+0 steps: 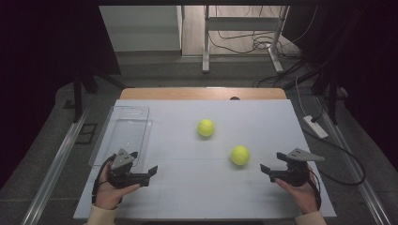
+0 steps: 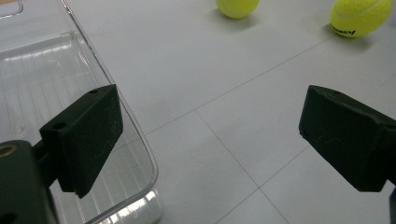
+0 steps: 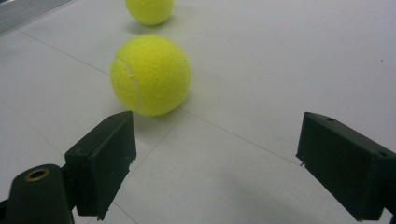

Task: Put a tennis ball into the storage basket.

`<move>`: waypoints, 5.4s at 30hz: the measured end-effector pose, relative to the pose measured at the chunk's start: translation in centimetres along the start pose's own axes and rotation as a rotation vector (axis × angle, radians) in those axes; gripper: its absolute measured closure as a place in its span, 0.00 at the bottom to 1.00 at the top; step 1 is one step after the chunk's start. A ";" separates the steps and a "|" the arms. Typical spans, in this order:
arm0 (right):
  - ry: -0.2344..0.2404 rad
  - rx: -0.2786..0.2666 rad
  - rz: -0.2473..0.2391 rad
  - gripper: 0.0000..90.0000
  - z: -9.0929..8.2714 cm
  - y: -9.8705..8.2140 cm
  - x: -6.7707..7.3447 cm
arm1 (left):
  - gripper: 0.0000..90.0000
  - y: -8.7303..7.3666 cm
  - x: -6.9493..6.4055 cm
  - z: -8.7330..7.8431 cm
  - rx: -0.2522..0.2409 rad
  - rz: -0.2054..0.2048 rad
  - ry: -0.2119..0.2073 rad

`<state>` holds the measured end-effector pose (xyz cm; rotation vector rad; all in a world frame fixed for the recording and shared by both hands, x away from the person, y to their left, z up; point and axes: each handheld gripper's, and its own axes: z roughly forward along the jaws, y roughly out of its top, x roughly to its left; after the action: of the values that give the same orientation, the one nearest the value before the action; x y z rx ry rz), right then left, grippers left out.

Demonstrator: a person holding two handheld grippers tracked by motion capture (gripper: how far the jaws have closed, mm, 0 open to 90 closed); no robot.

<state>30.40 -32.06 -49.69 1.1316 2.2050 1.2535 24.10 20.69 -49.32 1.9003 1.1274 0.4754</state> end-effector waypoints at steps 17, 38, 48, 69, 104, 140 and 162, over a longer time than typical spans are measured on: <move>0.005 0.001 0.002 0.14 0.2 -0.1 0.2 | 0.09 0.5 -0.4 -0.1 -0.010 0.007 -0.002; 0.011 0.015 0.006 0.14 0.4 -0.6 -0.1 | 0.08 3.7 -2.2 1.1 0.034 0.049 -0.026; 0.013 0.008 0.020 0.14 0.2 -0.9 -0.2 | 0.09 5.3 -2.4 2.0 0.041 0.057 -0.035; 0.009 0.028 -0.005 0.15 0.7 -1.0 -0.1 | 0.09 7.1 -3.0 3.7 0.066 0.095 -0.055; 0.020 0.030 -0.012 0.16 1.2 -1.0 0.2 | 0.09 10.3 -4.6 7.7 0.140 0.161 -0.056; 0.010 0.038 -0.018 0.16 1.4 -1.0 0.2 | 0.08 12.3 -5.2 11.1 0.177 0.208 -0.074; 0.014 0.034 -0.019 0.16 1.5 -0.9 0.1 | 0.08 13.8 -5.6 12.8 0.208 0.229 -0.060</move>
<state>30.88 -31.39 -51.28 1.1159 2.2501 1.2240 37.07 6.66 -44.65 2.2250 0.9553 0.4362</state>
